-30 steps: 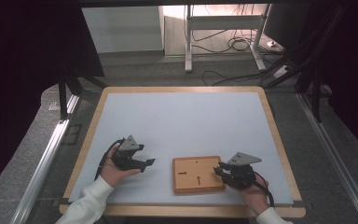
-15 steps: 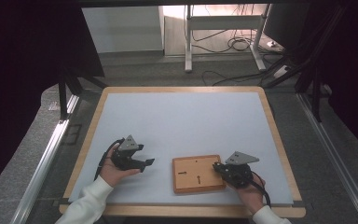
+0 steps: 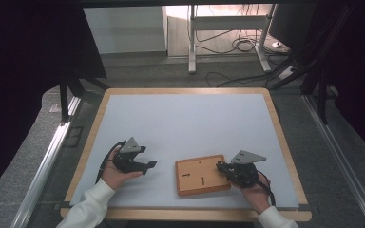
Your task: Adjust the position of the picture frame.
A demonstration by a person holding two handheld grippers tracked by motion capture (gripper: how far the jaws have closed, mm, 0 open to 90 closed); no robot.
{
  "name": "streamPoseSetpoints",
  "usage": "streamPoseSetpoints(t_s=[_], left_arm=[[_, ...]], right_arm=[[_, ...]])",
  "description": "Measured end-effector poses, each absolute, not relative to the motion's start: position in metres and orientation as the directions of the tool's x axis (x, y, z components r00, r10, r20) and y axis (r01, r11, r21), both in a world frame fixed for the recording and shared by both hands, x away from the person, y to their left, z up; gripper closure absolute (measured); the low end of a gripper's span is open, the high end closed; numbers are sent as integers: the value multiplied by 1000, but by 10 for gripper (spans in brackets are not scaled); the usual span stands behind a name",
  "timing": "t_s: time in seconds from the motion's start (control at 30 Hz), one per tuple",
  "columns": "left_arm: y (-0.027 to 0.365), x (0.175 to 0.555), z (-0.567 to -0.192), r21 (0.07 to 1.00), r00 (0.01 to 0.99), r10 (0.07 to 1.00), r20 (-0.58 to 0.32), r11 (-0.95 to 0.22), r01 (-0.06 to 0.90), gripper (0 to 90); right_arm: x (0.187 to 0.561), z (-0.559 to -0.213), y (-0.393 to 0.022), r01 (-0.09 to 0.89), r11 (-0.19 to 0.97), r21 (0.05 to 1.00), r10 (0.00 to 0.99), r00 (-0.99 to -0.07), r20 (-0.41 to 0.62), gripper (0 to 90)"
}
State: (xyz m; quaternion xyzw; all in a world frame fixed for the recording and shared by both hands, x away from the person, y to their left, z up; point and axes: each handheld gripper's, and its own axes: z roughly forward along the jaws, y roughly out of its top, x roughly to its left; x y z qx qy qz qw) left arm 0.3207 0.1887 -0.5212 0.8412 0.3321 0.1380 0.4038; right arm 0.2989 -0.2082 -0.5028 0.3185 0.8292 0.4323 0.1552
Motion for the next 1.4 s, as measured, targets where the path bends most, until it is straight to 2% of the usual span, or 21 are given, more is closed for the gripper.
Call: streamPoseSetpoints(t_s=[0.57,1.03,1.4], left_arm=[[190,320,-520,778,736,677,-35,-444,445,251],[192,320,-518,784,731,681,-38,-434,444,252],[193,320,-518,787,730,682,-37,-430,442,253]], right_arm=[[309,-491,-199,359,381,852,646,-762,32,859],[317,-478,-182,287,379,880,612,-791,-6,860],[320,-472,-178,270,365,891,603,-798,-5,859]])
